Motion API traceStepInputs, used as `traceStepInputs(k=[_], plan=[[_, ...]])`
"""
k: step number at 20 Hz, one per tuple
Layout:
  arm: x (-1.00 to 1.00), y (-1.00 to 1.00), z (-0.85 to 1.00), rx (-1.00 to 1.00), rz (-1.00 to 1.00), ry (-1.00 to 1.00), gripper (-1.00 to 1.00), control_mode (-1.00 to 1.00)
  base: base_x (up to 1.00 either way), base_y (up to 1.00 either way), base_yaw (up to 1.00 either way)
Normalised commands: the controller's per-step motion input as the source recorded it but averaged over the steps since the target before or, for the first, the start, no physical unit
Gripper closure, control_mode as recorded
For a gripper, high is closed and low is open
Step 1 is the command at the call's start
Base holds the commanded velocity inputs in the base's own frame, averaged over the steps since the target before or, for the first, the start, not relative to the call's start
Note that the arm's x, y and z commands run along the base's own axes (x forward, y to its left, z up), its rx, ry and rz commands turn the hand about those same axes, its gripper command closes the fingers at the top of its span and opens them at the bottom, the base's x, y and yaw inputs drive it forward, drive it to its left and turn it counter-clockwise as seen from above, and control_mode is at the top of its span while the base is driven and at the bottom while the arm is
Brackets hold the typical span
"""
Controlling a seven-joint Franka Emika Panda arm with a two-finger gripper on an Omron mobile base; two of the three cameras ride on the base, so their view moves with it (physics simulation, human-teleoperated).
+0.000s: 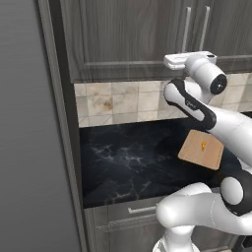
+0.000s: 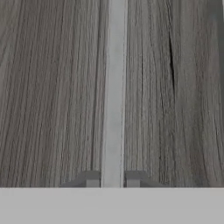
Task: Open the cabinet, retrieve the rolling pin, and place it next to the meat on the cutting board to prepare for tenderizing.
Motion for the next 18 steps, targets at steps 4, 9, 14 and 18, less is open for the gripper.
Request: traceStepInputs(k=[4,9,14,18], plan=[[-0.56,0.37,-0.12,-0.05,0.01,0.0,1.0,-1.0,0.0,0.0,0.0],[-0.51,0.45,-0.13,-0.06,0.02,0.0,1.0,-1.0,0.0,0.0,0.0],[-0.55,0.47,-0.2,-0.09,0.02,0.0,1.0,-1.0,0.0,0.0,0.0],[-0.68,0.44,-0.13,-0.04,0.02,0.0,1.0,-1.0,0.0,0.0,0.0]])
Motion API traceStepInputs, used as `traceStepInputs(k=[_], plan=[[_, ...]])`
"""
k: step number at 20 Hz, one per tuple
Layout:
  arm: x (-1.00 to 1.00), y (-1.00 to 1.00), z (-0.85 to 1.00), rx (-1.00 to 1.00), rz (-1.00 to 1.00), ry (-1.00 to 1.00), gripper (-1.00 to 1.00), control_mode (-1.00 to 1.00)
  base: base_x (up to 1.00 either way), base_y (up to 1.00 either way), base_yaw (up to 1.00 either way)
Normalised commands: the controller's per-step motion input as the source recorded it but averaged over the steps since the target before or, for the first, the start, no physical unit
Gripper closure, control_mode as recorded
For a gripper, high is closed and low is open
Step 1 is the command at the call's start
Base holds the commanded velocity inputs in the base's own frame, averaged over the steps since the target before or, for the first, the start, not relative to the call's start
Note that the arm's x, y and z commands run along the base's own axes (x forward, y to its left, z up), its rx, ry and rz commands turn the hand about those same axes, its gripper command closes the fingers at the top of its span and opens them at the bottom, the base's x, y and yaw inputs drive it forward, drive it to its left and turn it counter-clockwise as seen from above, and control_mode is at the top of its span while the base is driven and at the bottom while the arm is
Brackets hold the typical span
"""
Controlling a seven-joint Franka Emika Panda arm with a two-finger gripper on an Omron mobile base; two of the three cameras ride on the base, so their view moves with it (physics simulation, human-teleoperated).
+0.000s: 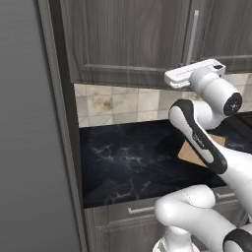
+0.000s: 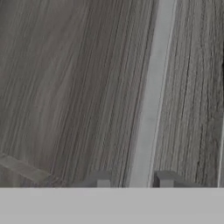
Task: Open the cabinet, retrieve the rolling pin, and place it next to the meat on the cutting board to prepare for tenderizing.
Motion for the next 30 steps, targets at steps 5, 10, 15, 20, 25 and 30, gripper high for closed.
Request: traceStepInputs(k=[5,10,15,20,25,30], plan=[[-0.67,0.46,-0.16,-0.02,0.04,0.0,1.0,-1.0,0.0,0.0,0.0],[-0.65,0.47,-0.32,-0.01,0.03,0.05,-1.0,-1.0,0.0,0.0,0.0],[-0.12,0.09,-0.25,0.0,0.0,0.17,-1.0,-1.0,0.0,0.0,0.0],[-0.34,-0.22,-0.13,0.0,0.04,0.02,-1.0,-1.0,0.0,0.0,0.0],[-0.82,-0.62,0.0,-0.01,0.06,-0.13,-1.0,-1.0,0.0,0.0,0.0],[-0.86,-0.52,0.0,-0.01,0.07,-0.17,-1.0,-1.0,0.0,0.0,0.0]])
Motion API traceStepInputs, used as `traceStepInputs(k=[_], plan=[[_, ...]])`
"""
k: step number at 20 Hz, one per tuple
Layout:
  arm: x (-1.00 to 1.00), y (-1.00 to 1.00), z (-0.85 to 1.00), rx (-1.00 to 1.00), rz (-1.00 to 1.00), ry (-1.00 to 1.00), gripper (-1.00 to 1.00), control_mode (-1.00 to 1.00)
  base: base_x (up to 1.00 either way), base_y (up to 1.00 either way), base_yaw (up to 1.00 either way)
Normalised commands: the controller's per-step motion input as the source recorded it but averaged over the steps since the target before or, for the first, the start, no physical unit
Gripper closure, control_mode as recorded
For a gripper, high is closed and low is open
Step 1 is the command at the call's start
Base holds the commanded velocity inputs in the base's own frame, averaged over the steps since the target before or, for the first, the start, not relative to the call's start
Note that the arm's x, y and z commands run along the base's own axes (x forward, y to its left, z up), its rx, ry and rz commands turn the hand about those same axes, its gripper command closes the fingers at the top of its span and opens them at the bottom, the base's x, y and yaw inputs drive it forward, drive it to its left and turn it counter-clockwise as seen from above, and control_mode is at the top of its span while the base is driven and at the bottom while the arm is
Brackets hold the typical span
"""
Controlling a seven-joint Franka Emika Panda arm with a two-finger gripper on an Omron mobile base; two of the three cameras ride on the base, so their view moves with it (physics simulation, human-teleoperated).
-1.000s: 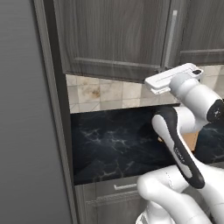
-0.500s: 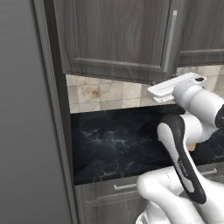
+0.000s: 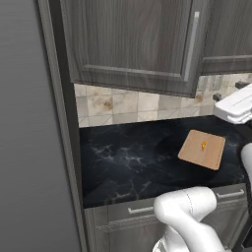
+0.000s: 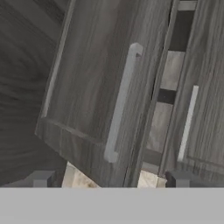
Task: Open the cabinet, retrieve the rolling pin, and place it next to the meat on the cutting board to prepare for tenderizing.
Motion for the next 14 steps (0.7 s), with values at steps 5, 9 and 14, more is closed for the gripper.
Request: traceStepInputs(k=[5,9,14], plan=[[-0.14,-0.53,0.0,0.02,0.08,-0.03,-1.0,-1.0,0.0,0.0,0.0],[0.45,-0.48,-0.01,0.07,0.06,0.03,-1.0,-1.0,0.0,0.0,0.0],[0.63,-0.48,-0.04,0.07,0.08,0.0,-1.0,-1.0,0.0,0.0,0.0]])
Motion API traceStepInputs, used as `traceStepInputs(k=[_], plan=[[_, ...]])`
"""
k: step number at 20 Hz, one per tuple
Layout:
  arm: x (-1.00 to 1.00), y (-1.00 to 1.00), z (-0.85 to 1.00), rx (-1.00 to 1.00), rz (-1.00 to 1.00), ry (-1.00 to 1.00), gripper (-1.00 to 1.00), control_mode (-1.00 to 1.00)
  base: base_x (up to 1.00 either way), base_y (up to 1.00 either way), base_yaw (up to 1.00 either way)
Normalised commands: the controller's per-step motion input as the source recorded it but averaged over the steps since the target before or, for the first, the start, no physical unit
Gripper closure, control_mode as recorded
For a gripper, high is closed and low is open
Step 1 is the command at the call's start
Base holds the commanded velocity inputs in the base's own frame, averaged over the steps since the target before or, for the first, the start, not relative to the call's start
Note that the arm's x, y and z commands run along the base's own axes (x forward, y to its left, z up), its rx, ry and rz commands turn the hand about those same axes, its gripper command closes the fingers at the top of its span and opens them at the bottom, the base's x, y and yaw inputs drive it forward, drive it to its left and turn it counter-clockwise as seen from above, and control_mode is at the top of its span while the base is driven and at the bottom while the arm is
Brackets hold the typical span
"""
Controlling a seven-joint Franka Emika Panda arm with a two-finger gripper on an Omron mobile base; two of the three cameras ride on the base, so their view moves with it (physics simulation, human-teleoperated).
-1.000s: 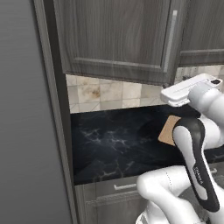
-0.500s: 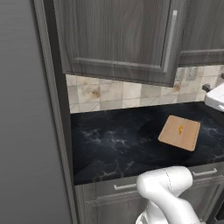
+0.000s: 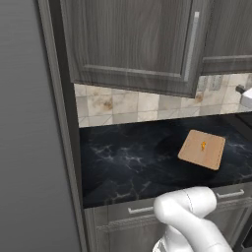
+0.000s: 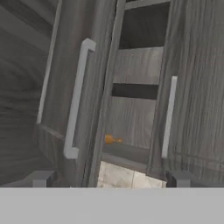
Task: Open the cabinet, retrieve the rolling pin, and place it next to the meat on the cutting board to prepare for tenderizing.
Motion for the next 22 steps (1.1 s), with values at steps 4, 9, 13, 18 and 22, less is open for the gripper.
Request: traceStepInputs(k=[4,9,13,18,22], plan=[[0.53,-0.38,-0.09,0.07,0.15,0.0,-1.0,-1.0,0.0,0.0,0.0],[0.29,-0.07,-0.24,0.02,0.23,0.0,-1.0,-1.0,0.0,0.0,0.0],[0.38,0.0,-0.3,0.0,0.29,0.0,-1.0,-1.0,0.0,0.0,0.0],[0.3,0.0,-0.2,0.0,0.28,0.0,-1.0,-1.0,0.0,0.0,0.0],[0.17,0.0,-0.08,0.0,0.2,-0.03,-1.0,-1.0,0.0,0.0,0.0]])
